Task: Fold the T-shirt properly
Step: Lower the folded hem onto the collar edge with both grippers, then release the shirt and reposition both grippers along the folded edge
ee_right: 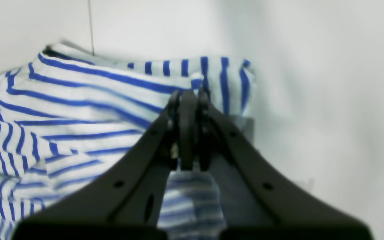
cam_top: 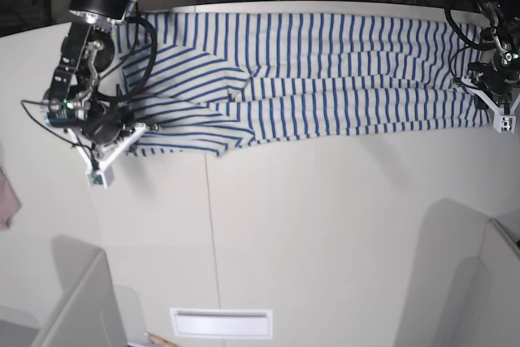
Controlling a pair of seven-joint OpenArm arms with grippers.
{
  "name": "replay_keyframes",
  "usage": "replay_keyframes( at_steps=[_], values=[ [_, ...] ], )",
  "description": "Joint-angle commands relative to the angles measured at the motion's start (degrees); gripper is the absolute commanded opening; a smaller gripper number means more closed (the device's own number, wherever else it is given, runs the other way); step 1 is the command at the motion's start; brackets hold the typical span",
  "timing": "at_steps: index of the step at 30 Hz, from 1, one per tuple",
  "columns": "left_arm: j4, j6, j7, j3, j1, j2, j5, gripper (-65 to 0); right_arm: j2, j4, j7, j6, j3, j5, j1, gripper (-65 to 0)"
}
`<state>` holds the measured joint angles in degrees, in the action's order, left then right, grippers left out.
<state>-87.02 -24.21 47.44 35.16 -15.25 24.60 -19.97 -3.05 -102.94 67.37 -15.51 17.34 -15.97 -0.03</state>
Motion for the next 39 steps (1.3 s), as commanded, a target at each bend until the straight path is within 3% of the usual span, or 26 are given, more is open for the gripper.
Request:
replay_keyframes(
  at_steps=[1, 7, 13, 19, 27, 31, 33, 36, 39],
  values=[
    [-0.8, 0.2, -0.7, 0.4, 0.3, 1.3, -0.1, -65.0, 0.0, -2.9, -0.5, -0.4, 0.3, -0.5, -0.5, -65.0],
    [-0.8, 0.2, -0.7, 0.4, 0.3, 1.4, -0.1, -65.0, 0.2, -9.5, -0.1, -0.4, 0.7, -1.6, -7.0, -65.0],
    [-0.8, 0.2, -0.6, 0.2, 0.0, 1.6, 0.3, -65.0, -0.3, -10.8, 0.6, -0.3, 3.8, -14.1, -13.5, -65.0],
    [-1.3, 0.2, -0.6, -5.1, 0.0, 0.9, 10.6, -65.0, 0.0, -8.3, 0.5, -0.3, 4.0, -14.2, -15.0, -65.0],
    [-1.4, 0.2, -0.6, -4.8, 0.1, 0.3, 11.1, -65.0, -0.4, -8.2, 1.1, 0.0, 4.0, -14.1, -15.8, -65.0],
    [-2.1, 0.2, -0.6, -4.6, 0.2, 0.3, 11.0, -65.0, -0.5, -8.8, 0.6, 0.0, 4.0, -14.1, -17.1, -39.3],
    [-4.3, 0.2, -0.6, -3.3, 0.0, 0.1, 11.0, -52.3, -0.5, -9.5, 0.6, 0.0, 4.1, -14.1, -17.2, -38.1],
    [-8.8, 0.2, -0.6, 0.2, 0.0, -0.3, 11.0, -35.9, -0.5, -11.1, 0.5, 0.0, 3.4, -14.1, -17.0, -41.7],
    [-13.4, 0.2, -0.6, 1.8, 0.0, -2.5, 11.0, -25.0, -0.6, -11.0, 0.5, 0.0, 1.5, -14.1, -15.3, -42.8]
  ],
)
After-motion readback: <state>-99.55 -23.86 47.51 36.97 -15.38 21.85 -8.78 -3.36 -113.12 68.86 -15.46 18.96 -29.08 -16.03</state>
